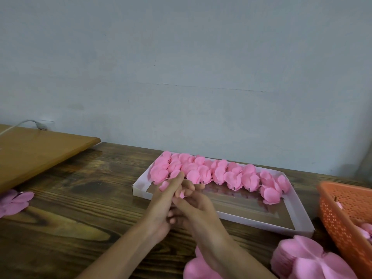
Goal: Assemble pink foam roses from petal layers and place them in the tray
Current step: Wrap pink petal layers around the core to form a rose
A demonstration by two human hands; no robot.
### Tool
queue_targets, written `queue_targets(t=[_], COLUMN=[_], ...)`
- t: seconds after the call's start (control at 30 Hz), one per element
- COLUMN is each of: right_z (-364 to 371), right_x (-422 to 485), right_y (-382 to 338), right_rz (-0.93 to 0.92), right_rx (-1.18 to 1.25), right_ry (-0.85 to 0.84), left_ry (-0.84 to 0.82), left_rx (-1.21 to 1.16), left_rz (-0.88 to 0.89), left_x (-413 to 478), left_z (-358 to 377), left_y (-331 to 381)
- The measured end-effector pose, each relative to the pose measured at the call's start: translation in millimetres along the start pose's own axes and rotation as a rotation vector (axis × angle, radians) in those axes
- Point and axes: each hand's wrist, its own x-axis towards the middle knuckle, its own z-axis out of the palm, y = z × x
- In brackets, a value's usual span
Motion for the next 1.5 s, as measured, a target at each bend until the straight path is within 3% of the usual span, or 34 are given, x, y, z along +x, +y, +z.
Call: queue_targets(t=[0.1,0.3,0.37,0.43,0.5,0.57,0.67,0.73,0.83,0.97,1.27,1.5], right_z=[-2,-8,-15,-30,-52,-87,-137,-149,-126,-95,-102,-102], right_x=[0,10,7,4,1,-5,-21,-29,-35,-50,-50,-52], right_y=[3,-1,-16,-42,-81,-121,-158,-152,-107,-38,-30,-26], right_rz=[-0.048,0.15,0.124,-0.015,-0.128,-0.104,0.066,0.083,-0.077,-0.273,-0.187,-0.294], right_rx=[-0.045,-0.217,-0.479,-0.933,-1.275,-1.382,-1.559,-1.58,-1.489,-1.622,-1.463,-1.532], right_ry=[-0.01,-0.034,-0.141,-0.24,-0.178,-0.084,-0.082,-0.142,-0.215,-0.331,-0.191,-0.197], left_ry=[0.017,0.035,0.062,0.06,0.086,0.126,0.165,0.176,0.174,0.162,0.146,0.145], left_rx=[0.009,-0.02,-0.096,-0.204,-0.272,-0.24,-0.204,-0.183,-0.177,-0.111,-0.058,-0.054], left_rz=[0.022,0.039,0.063,0.123,0.19,0.189,0.15,0.129,0.106,0.106,0.097,0.075], left_x=[1,4,6,7,11,13,14,14,16,15,14,16], left_z=[-2,-4,-6,-8,-13,-16,-17,-16,-15,-13,-13,-12], left_y=[-1,-6,-5,-2,-1,-2,-5,-7,-10,-13,-13,-16])
